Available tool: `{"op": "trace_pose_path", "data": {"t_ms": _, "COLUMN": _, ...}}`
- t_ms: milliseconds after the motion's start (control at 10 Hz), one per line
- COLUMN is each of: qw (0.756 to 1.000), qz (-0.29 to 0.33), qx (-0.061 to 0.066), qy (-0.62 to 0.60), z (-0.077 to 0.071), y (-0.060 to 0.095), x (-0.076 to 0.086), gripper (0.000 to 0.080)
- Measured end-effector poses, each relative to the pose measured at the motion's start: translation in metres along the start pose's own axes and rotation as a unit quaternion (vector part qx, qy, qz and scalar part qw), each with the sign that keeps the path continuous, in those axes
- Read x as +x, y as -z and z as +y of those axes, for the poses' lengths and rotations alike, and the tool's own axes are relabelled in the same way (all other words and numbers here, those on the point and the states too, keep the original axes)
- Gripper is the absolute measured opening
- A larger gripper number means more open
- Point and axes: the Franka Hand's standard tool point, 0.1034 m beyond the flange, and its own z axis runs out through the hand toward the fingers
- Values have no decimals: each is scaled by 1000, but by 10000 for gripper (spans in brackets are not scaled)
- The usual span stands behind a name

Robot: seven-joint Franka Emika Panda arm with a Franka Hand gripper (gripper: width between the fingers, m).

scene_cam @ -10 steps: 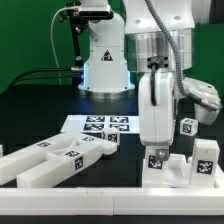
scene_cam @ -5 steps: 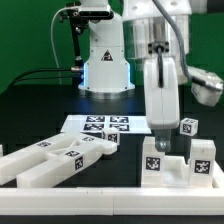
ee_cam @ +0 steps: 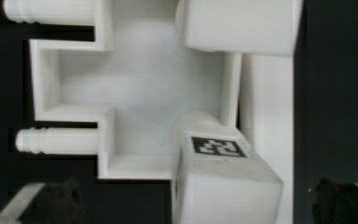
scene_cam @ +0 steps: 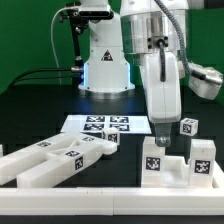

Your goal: Assemble chair

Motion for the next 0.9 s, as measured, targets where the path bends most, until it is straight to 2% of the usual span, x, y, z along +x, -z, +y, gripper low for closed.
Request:
{"op": "trace_pose_path", "data": {"t_ms": 200, "qw": 989, "qz": -4, "qx": 7, "qy": 145, "z": 3, "y": 10, "x": -4, "gripper": 649}}
{"op": "trace_pose_path", "data": {"t_ms": 500, "qw": 947, "qz": 15, "qx": 28, "qy": 321, "z": 17, "y": 15, "x": -2, "gripper": 649}}
{"op": "trace_pose_path", "data": {"t_ms": 600, "qw": 942, "qz": 14, "qx": 25, "qy": 334, "z": 18, "y": 13, "x": -1, "gripper": 649}}
{"op": "trace_pose_path", "data": {"t_ms": 900, "qw": 903, "qz": 17, "qx": 23, "qy": 430, "z": 18, "y": 13, "x": 0, "gripper": 649}}
